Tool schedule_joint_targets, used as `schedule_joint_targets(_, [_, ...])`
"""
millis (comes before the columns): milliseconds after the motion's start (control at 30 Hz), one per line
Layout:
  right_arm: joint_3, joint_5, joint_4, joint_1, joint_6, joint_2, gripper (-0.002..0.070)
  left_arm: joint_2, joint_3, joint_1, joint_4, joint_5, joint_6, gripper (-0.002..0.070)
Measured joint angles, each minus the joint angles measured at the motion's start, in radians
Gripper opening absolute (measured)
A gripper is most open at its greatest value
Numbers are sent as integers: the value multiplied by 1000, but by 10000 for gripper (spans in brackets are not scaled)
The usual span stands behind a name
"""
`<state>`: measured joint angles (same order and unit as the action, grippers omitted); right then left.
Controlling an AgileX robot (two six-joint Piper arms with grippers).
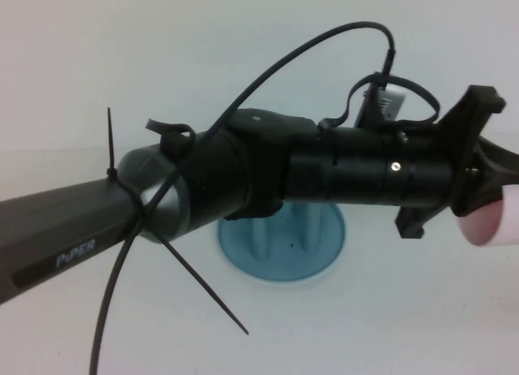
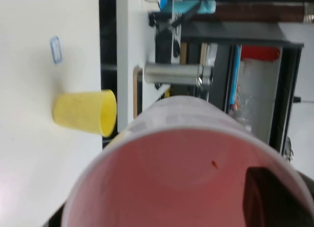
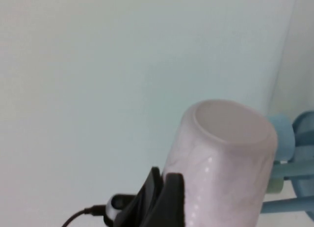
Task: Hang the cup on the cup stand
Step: Adjust the cup with two arms
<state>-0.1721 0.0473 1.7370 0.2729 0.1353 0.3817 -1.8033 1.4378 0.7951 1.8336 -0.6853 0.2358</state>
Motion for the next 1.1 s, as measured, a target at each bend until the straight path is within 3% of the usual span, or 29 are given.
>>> schedule_joint_targets(333, [-2,5,1,0,-55,0,693,0,12,94,0,-51,30,1])
schedule_joint_targets(933, [-82,57,5,0,15,21,694,0,20,163,0,57,158,1])
schedule_joint_targets(1100, [-94,53,7,0,33,75,643,-2,20,165,0,61,236,0])
